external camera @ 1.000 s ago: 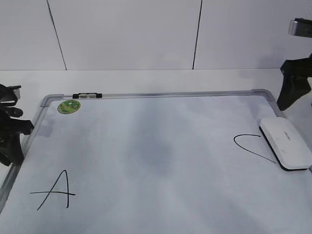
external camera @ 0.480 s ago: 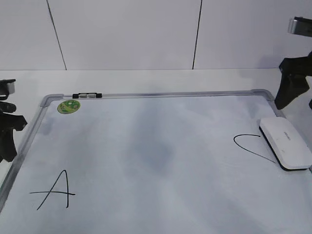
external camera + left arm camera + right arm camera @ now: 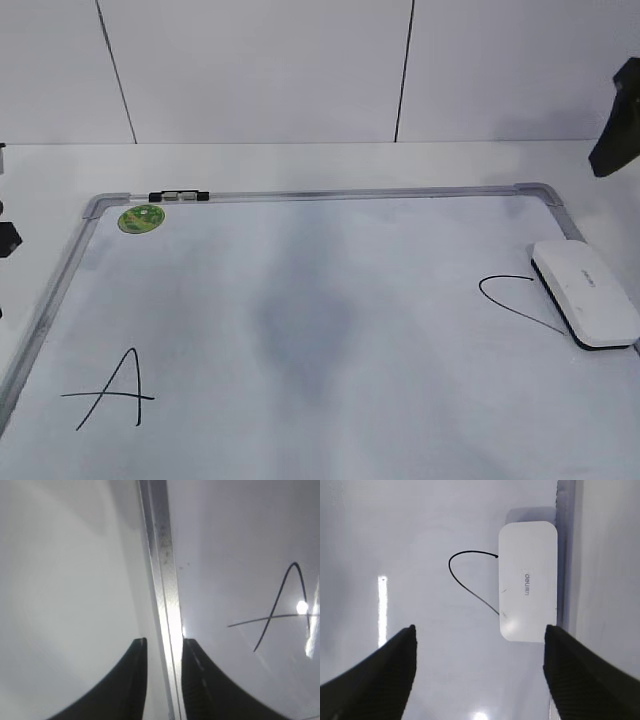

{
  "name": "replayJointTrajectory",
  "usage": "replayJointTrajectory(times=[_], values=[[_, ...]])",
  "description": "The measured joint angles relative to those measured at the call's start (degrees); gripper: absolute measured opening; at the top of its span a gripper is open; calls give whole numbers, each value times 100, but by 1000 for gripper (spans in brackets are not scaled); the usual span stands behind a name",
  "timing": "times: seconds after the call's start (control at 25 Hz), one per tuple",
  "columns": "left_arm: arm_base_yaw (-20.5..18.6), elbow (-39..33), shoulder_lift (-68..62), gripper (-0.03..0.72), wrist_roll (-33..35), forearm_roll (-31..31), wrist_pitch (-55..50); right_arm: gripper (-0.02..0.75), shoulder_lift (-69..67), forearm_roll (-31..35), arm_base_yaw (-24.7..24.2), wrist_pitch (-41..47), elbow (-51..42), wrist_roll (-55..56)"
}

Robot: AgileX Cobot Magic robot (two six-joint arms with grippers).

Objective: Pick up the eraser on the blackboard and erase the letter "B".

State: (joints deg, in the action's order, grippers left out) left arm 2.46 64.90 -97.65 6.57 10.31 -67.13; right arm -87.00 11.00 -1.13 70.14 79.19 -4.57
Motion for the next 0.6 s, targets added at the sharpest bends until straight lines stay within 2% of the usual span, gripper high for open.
replayJointTrajectory(times=[0.32,0.6], values=[[0,-22,410,190,0,-13,-148,589,1174,70,0,10,-1038,91],[0,-162,1301,191,0,-13,-209,589,2531,70,0,48,-2021,91]])
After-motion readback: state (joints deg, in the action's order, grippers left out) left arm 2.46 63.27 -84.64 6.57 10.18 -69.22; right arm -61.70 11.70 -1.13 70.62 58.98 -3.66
